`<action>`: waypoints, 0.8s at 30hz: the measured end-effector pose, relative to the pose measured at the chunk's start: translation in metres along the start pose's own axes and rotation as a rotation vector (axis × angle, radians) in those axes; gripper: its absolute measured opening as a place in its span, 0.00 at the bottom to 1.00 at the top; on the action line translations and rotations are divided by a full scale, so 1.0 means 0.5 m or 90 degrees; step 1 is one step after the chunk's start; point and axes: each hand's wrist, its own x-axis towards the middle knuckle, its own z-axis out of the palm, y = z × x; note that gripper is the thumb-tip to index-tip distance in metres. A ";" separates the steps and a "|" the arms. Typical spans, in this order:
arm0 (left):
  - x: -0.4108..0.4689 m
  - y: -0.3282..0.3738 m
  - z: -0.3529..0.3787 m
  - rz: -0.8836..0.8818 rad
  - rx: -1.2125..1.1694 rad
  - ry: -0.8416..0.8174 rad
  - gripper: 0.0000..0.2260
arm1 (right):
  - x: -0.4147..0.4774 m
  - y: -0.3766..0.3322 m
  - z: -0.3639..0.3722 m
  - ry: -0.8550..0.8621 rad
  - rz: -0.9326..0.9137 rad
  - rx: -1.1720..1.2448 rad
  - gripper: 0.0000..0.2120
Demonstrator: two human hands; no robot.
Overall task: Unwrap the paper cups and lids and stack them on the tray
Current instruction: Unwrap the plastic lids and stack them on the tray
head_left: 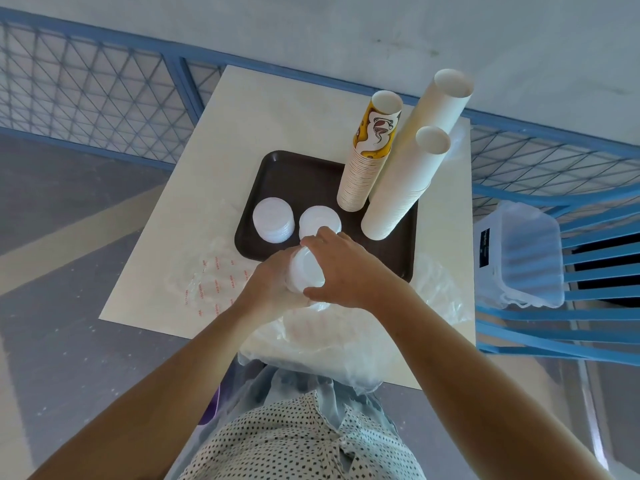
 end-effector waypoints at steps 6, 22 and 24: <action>0.001 0.002 0.004 0.016 -0.039 -0.003 0.36 | -0.003 0.006 -0.013 0.051 -0.009 -0.006 0.37; 0.021 -0.008 0.012 0.058 -0.136 0.026 0.34 | -0.024 0.076 -0.091 0.146 0.065 0.078 0.38; 0.017 -0.018 0.005 0.061 -0.146 0.030 0.33 | -0.028 0.111 -0.095 0.138 0.109 0.054 0.38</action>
